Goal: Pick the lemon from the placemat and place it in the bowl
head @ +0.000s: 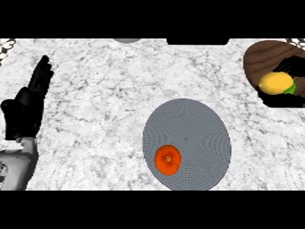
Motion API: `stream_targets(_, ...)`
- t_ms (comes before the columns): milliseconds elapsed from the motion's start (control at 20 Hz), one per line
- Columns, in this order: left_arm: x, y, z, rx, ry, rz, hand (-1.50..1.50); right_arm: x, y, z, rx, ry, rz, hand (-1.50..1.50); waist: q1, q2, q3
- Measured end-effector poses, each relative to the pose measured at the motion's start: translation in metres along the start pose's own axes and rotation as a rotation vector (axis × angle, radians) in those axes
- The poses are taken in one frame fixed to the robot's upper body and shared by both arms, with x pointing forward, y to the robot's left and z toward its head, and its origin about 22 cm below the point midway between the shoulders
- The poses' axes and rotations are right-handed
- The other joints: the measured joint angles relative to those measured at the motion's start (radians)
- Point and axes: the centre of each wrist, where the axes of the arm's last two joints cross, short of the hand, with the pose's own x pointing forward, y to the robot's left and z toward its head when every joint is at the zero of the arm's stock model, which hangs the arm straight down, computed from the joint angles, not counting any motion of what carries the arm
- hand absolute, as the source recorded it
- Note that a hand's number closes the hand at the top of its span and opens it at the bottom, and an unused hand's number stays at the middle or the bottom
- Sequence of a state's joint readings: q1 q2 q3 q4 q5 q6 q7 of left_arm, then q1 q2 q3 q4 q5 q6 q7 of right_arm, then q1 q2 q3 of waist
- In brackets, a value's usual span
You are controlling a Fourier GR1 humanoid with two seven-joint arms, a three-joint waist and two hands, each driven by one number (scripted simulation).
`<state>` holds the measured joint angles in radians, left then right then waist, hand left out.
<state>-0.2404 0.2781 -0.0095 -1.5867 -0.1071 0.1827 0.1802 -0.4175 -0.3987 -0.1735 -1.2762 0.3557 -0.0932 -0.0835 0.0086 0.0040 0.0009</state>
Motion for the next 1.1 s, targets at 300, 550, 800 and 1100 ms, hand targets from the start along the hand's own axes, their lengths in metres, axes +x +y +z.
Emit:
stream_targets(300,0.001,0.003,0.002,-0.019,-0.010,0.000,0.00,-0.039,-0.025,-0.028,-0.109,0.010,0.127,1.50,0.021,0.006,0.000)
stream_targets(550,0.004,-0.003,-0.002,-0.036,-0.031,0.006,0.00,-0.066,-0.037,-0.036,-0.175,0.022,0.288,1.50,0.039,0.016,0.002)
stream_targets(800,0.009,-0.012,-0.005,-0.053,-0.048,0.013,0.00,-0.085,-0.046,-0.037,-0.209,0.066,0.377,1.50,0.062,0.027,0.004)
stream_targets(1100,0.015,-0.015,-0.008,-0.072,-0.058,0.017,0.00,-0.095,-0.049,-0.038,-0.162,0.168,0.275,-1.50,0.081,0.035,0.007)
